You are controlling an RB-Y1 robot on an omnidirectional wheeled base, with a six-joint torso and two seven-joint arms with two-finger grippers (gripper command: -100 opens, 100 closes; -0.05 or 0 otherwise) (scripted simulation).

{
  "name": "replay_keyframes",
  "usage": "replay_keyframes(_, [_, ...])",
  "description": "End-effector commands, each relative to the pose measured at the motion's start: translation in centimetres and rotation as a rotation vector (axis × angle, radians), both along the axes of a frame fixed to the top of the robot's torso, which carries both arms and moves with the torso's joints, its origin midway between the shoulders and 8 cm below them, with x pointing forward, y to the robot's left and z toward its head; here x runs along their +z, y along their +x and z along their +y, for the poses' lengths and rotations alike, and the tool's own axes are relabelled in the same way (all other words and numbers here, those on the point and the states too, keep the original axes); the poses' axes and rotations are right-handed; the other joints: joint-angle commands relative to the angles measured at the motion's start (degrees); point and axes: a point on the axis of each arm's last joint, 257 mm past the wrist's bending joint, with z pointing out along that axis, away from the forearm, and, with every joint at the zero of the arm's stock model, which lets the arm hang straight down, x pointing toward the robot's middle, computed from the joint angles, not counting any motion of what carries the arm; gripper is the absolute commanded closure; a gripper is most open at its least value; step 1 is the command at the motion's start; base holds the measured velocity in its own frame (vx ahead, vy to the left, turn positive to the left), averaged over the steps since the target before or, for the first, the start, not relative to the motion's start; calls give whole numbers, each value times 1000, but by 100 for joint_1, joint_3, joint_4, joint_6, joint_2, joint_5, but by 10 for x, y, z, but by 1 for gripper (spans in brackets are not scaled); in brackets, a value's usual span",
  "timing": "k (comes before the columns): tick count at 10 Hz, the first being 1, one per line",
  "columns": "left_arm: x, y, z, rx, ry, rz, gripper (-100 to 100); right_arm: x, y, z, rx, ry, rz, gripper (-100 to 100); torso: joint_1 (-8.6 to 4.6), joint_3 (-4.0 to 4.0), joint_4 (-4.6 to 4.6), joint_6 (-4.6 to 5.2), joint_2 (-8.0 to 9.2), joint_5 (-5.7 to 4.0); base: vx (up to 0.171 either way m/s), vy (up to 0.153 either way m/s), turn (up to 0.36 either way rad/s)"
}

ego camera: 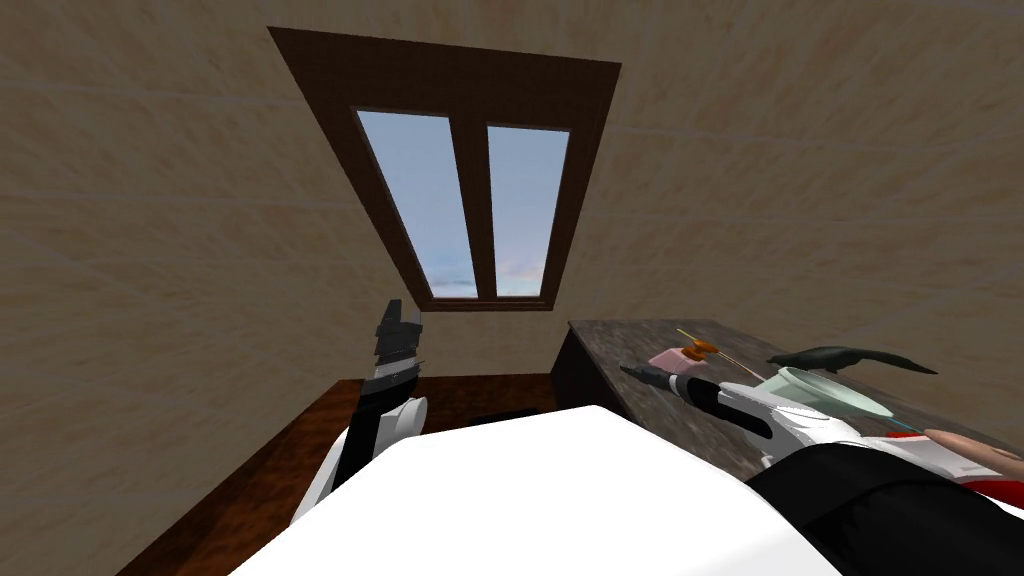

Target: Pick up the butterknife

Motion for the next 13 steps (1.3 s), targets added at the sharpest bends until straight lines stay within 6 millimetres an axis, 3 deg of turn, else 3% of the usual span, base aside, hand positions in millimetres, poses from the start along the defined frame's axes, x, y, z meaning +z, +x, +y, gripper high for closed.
replay_keyframes(1, [0,0,0,0,0,0,0,-2,-4,-14,-41,2,-1,-100,0,0,0,0,0,0,-91,37,255])
replay_keyframes(2, [0,0,0,0,0,0,0,-1,-2,-8,-25,0,-1,-100,2,-3,-1,-2,-5,0,-36,13,50])
replay_keyframes(3, [0,0,0,0,0,0,0,-1,-2,-9,-28,1,-1,100,-6,-10,-4,5,-20,0,-7,2,-12])
replay_keyframes(7, [0,0,0,0,0,0,0,-1,-2,-9,-29,-1,-1,100,-15,-22,-9,2,-39,-6,-1,-1,-3])
replay_keyframes(8, [0,0,0,0,0,0,0,-1,-2,-9,-30,0,-1,0,-15,-23,-9,1,-39,-6,0,0,0])
replay_keyframes(9, [0,0,0,0,0,0,0,1,2,1,7,0,0,100,-15,-23,-9,0,-39,-6,61,-43,-304])
replay_keyframes(13, [0,0,0,0,0,0,0,6,11,26,82,-1,1,100,-15,-39,-15,4,-67,-6,89,-20,-211])
